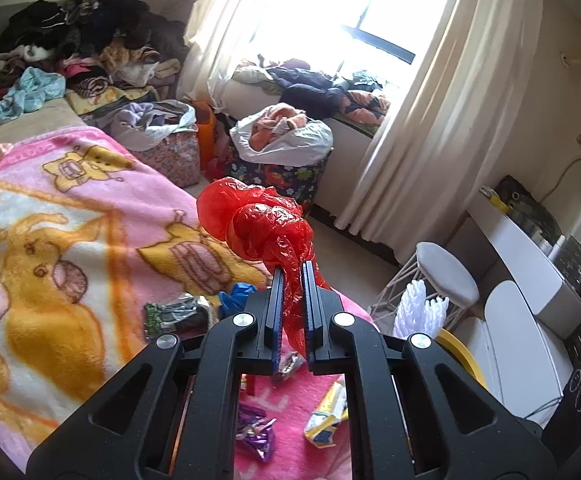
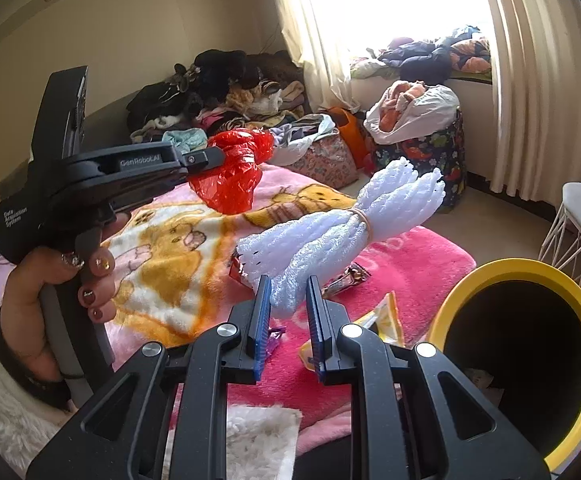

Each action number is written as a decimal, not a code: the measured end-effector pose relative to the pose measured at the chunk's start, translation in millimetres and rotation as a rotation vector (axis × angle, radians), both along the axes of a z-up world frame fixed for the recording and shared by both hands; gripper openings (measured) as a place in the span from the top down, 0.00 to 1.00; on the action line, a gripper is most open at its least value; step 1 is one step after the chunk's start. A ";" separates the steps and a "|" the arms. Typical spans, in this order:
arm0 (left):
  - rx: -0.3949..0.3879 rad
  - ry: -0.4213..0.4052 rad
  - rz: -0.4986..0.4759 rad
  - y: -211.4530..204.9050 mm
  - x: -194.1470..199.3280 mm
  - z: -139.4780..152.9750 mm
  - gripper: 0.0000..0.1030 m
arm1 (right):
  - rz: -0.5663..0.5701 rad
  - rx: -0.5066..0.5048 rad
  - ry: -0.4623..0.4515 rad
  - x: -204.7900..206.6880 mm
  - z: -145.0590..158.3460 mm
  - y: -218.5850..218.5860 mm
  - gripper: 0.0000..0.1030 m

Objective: Collect trash
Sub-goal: 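Grasp the white mesh net with right tool while left tool holds red bag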

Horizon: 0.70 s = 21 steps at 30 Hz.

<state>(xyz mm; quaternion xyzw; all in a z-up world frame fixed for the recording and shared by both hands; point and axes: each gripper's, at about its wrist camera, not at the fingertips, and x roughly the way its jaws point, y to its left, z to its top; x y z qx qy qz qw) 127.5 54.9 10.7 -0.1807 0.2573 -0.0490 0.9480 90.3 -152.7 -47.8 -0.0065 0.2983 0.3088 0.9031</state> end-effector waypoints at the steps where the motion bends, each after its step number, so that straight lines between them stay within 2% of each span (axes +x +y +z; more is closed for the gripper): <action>1: 0.002 0.000 -0.006 -2.2 0.1 0.2 0.96 | -0.005 0.003 0.000 -0.5 1.0 -2.6 0.83; 21: 0.047 0.000 -0.103 -55.3 3.6 2.6 0.96 | -0.078 0.056 0.002 -6.2 6.9 -43.0 0.83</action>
